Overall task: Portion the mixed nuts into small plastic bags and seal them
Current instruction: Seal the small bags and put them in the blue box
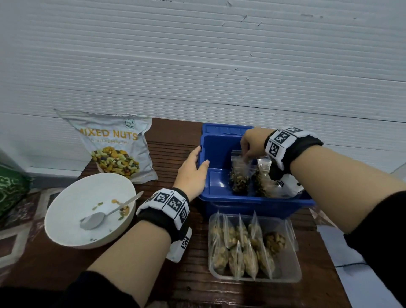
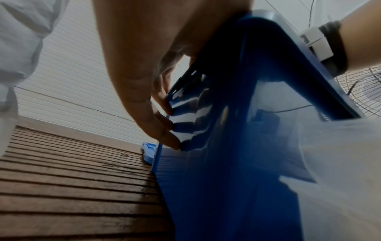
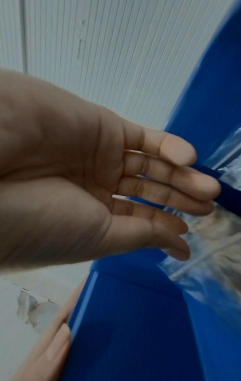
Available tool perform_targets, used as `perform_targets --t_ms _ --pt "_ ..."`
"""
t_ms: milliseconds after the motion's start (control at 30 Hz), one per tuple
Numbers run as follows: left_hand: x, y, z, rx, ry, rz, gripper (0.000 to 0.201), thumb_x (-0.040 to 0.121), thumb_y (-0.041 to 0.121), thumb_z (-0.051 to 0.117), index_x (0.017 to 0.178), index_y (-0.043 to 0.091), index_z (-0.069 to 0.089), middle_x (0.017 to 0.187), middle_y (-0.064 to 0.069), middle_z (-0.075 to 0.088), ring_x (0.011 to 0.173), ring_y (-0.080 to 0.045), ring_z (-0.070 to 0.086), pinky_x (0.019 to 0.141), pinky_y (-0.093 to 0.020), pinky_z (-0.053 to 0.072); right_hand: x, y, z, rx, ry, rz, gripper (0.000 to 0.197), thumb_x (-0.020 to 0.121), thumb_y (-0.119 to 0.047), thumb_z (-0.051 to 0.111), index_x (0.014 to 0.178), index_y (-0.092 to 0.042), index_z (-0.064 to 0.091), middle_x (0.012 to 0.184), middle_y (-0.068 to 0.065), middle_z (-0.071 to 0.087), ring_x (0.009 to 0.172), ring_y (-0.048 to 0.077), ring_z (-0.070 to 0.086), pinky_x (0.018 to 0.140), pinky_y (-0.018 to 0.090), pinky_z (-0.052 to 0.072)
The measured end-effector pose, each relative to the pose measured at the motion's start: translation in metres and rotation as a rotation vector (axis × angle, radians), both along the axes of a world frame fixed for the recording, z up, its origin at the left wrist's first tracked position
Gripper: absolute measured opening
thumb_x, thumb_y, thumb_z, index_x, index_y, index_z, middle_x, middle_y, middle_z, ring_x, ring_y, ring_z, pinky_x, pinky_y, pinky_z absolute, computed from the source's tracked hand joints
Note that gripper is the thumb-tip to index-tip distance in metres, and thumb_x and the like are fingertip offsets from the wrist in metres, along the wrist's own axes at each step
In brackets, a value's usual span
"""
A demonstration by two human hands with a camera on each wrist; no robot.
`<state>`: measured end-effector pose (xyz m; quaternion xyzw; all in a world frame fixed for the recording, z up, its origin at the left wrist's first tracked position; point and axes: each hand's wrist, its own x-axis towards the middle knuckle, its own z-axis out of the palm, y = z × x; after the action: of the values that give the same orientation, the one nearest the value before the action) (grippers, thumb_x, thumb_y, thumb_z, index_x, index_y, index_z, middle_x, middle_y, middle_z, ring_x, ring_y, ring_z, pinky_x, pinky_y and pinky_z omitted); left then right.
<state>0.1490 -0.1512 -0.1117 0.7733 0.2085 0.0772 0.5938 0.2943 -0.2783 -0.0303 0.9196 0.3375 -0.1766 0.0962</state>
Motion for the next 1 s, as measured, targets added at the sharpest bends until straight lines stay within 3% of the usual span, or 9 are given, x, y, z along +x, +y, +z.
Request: perform_targets --t_ms 200,300,367,433,500,633,767,900,1000 --pt "-0.003 -0.002 0.007 0.045 0.022 0.024 0.052 0.101 0.026 0.046 0.150 0.024 0.028 0.146 0.001 0.045 0.129 -0.018 0.047 0.108 -0.035 0.039 -0.032 -0.022 0.039 0.310 0.145 -0.009 0.013 0.084 -0.028 0.072 0.090 -0.017 0.070 0.062 -0.012 0.063 0.061 0.002 0.062 0.058 0.019 0.045" --pt "-0.007 -0.005 0.011 0.107 0.030 0.068 0.049 0.099 0.029 0.050 0.146 0.024 0.037 0.136 -0.001 0.054 0.120 -0.018 0.053 0.093 -0.027 0.044 -0.059 -0.042 0.048 0.383 0.199 -0.019 0.012 0.083 -0.030 0.072 0.088 -0.020 0.069 0.058 -0.014 0.064 0.062 0.002 0.063 0.062 0.019 0.046" --pt "-0.010 -0.009 0.014 0.133 0.019 0.113 0.044 0.097 0.032 0.053 0.140 0.022 0.045 0.126 -0.001 0.060 0.110 -0.016 0.057 0.083 -0.024 0.044 -0.076 -0.056 0.049 0.419 0.194 -0.030 0.010 0.084 -0.029 0.071 0.087 -0.020 0.069 0.061 -0.013 0.065 0.059 0.000 0.061 0.057 0.012 0.042" --pt "-0.014 -0.012 0.019 0.143 -0.004 0.160 0.041 0.095 0.034 0.056 0.133 0.019 0.051 0.120 0.001 0.063 0.101 -0.009 0.056 0.079 -0.022 0.040 -0.092 -0.070 0.047 0.433 0.190 -0.050 0.009 0.085 -0.028 0.071 0.083 -0.019 0.068 0.063 -0.012 0.065 0.055 -0.003 0.058 0.051 0.006 0.039" --pt "-0.018 -0.015 0.024 0.135 -0.007 0.193 0.043 0.095 0.038 0.056 0.133 0.018 0.051 0.121 0.002 0.062 0.098 -0.006 0.051 0.080 -0.021 0.038 -0.106 -0.084 0.043 0.407 0.172 -0.086 0.014 0.086 -0.029 0.070 0.079 -0.017 0.068 0.064 -0.010 0.065 0.053 -0.004 0.056 0.050 0.007 0.039" --pt "-0.028 -0.024 0.030 0.125 0.014 0.175 0.048 0.094 0.036 0.057 0.137 0.017 0.046 0.129 0.001 0.059 0.100 -0.008 0.051 0.080 -0.023 0.040 -0.129 -0.109 0.021 0.243 0.087 -0.193 0.024 0.084 -0.033 0.071 0.072 -0.012 0.066 0.068 -0.002 0.063 0.064 0.009 0.057 0.053 0.019 0.037" --pt "-0.042 -0.033 0.033 0.136 0.024 0.147 0.053 0.093 0.031 0.060 0.140 0.014 0.041 0.134 -0.002 0.055 0.116 -0.019 0.055 0.088 -0.026 0.043 -0.145 -0.123 -0.009 0.136 -0.004 -0.309 0.024 0.083 -0.031 0.070 0.082 -0.016 0.052 0.086 0.004 0.054 0.089 0.025 0.061 0.070 0.029 0.044" --pt "-0.053 -0.041 0.034 0.166 0.027 0.094 0.054 0.093 0.028 0.061 0.140 0.012 0.040 0.137 -0.005 0.052 0.118 -0.021 0.053 0.086 -0.025 0.041 -0.157 -0.129 -0.027 0.174 0.001 -0.389 0.016 0.087 -0.023 0.061 0.086 -0.014 0.047 0.101 0.013 0.062 0.098 0.029 0.062 0.074 0.032 0.045" --pt "-0.058 -0.044 0.033 0.187 0.021 0.075 0.053 0.093 0.026 0.062 0.139 0.010 0.041 0.135 -0.006 0.052 0.118 -0.022 0.053 0.090 -0.027 0.043 -0.167 -0.127 -0.035 0.236 -0.020 -0.420 0.007 0.091 -0.018 0.054 0.094 -0.012 0.054 0.106 0.012 0.063 0.098 0.029 0.062 0.076 0.034 0.047"
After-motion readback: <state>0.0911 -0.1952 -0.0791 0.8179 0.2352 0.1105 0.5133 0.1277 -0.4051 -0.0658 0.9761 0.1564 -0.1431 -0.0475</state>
